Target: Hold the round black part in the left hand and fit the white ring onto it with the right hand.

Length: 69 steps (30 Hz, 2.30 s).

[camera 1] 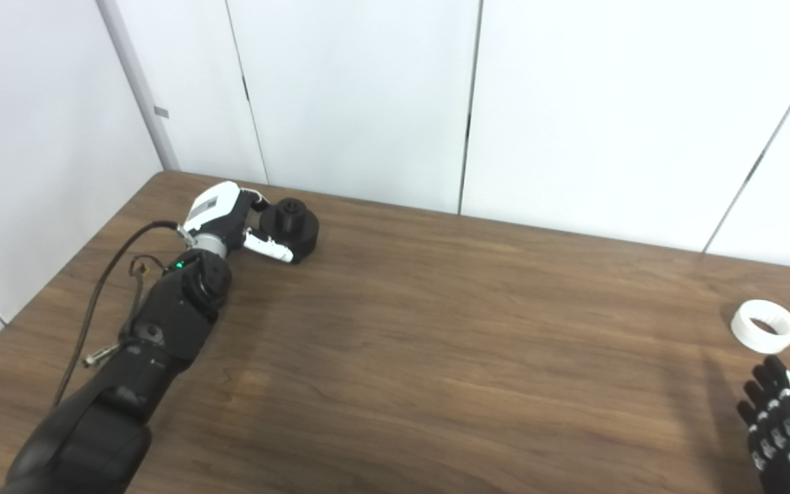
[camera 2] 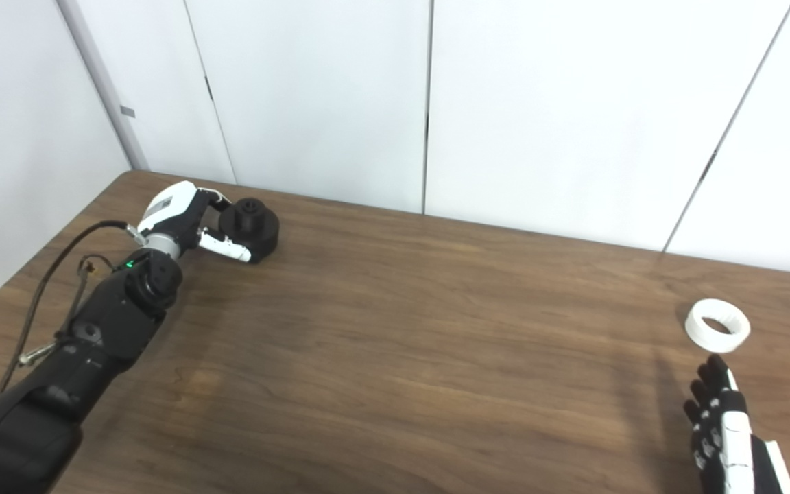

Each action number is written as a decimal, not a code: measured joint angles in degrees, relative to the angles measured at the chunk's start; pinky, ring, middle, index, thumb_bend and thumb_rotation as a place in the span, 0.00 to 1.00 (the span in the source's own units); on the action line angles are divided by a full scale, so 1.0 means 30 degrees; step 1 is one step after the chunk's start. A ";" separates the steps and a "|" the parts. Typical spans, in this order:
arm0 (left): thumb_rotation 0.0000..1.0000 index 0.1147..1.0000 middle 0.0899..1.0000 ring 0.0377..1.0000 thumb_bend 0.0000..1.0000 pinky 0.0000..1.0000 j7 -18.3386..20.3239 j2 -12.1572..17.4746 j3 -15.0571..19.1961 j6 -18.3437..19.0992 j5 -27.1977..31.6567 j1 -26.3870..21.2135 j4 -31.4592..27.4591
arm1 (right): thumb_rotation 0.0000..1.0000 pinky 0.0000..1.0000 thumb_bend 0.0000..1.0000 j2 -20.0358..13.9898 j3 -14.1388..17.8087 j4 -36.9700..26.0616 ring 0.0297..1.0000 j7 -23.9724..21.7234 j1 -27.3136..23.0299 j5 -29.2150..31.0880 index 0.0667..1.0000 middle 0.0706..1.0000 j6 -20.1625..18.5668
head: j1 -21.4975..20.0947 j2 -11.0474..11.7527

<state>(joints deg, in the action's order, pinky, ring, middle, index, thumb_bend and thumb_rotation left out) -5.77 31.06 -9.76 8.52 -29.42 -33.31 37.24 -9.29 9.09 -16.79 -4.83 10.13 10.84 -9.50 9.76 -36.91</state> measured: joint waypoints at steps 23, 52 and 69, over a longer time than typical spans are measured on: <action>0.06 0.42 0.80 0.93 0.52 1.00 0.2984 -0.2252 -0.0841 -0.0067 -0.0685 0.6941 -1.3411 | 1.00 1.00 0.52 0.0011 -0.0419 -0.0010 1.00 -0.0022 0.0023 -0.0506 1.00 1.00 -0.0026 | -0.1083 -0.0468; 0.06 0.41 0.80 0.92 0.52 1.00 0.5365 -0.4790 -0.2912 -0.1668 -0.2172 1.2052 -1.8049 | 1.00 0.97 0.61 0.0319 -0.1973 -0.0185 0.97 0.1142 -0.0353 -0.2982 0.95 0.94 -0.0434 | -0.5362 -0.3193; 0.06 0.42 0.80 0.90 0.52 1.00 0.4356 -0.5334 -0.3157 -0.3754 -0.2002 1.1874 -1.5594 | 1.00 1.00 0.61 0.0335 -0.1990 -0.0265 0.98 0.1140 -0.0408 -0.2719 0.95 0.94 -0.0708 | -0.5244 -0.3252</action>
<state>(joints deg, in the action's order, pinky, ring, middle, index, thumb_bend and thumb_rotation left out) 7.30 15.06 -19.23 -2.74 -35.43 2.31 -9.54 -8.28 3.12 -17.58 -1.41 8.91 2.68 -11.62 -5.98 -46.67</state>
